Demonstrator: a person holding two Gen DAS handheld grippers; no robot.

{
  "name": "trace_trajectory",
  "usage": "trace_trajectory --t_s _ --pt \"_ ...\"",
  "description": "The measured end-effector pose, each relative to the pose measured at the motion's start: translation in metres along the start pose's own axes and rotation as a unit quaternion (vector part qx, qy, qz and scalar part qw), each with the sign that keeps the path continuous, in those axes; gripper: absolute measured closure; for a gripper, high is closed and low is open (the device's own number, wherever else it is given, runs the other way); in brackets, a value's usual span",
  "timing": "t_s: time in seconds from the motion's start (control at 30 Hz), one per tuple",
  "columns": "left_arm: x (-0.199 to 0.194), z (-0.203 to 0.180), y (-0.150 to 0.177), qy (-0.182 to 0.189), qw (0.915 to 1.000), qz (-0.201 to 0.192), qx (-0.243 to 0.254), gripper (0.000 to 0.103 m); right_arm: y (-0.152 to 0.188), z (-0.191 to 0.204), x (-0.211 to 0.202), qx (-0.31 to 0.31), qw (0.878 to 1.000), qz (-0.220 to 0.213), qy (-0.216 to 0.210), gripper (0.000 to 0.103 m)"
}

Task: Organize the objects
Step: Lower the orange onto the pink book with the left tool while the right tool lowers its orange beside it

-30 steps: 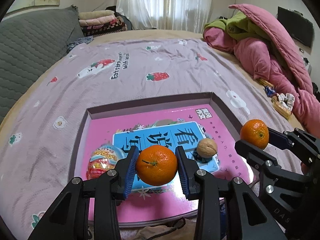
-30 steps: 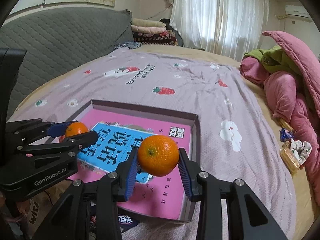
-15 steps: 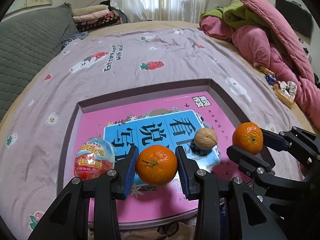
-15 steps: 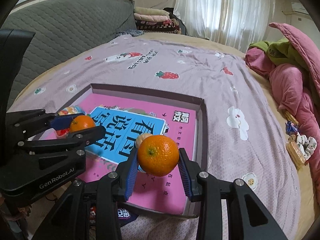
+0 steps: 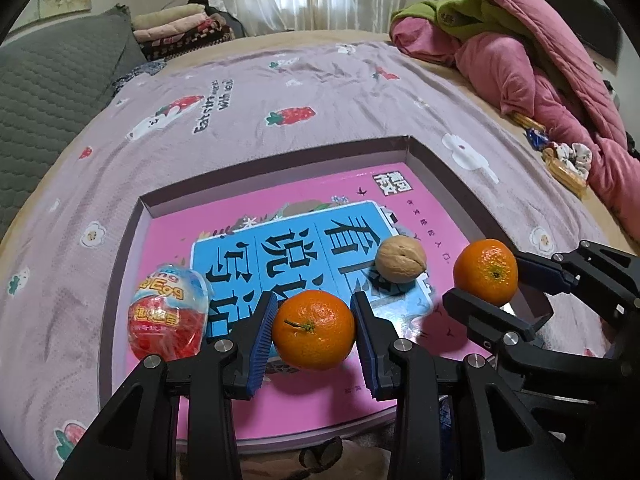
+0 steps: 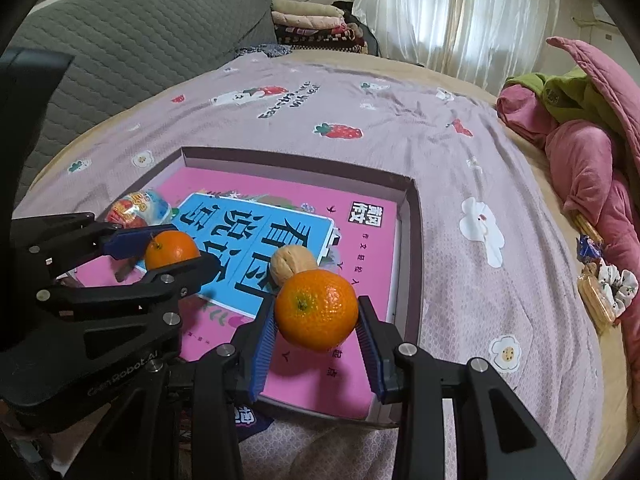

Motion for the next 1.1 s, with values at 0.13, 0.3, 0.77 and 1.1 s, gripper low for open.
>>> trace_trajectory --t_s 0.13,0.3,0.77,1.1 --pt "0.006 0.002 0.004 -0.006 0.9999 0.011 0.002 0.064 0.001 0.001 0.000 -0.003 1.000 0.003 -0.004 0.064" --pt "0.010 0.007 0.006 -0.008 0.9998 0.017 -0.003 0.064 0.002 0.004 0.004 -0.009 1.000 0.009 -0.005 0.064" --pt "0.017 0.015 0.008 -0.013 0.9992 0.033 -0.015 0.064 0.006 0.004 0.014 0.004 1.000 0.020 -0.021 0.064" --pt "0.016 0.014 0.008 -0.017 0.9992 0.033 -0.014 0.064 0.008 0.002 0.017 0.017 0.999 0.026 -0.026 0.063"
Point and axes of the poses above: each gripper's, at about its wrist camera, not at the fingertips, and x roughly the way its jaws point, z to its left, y to its underside, the point moved 1 cm from there along x, roughly the way its jaws point, and after that the axes turned 14 degrees about -x, right-handed, at the moved point
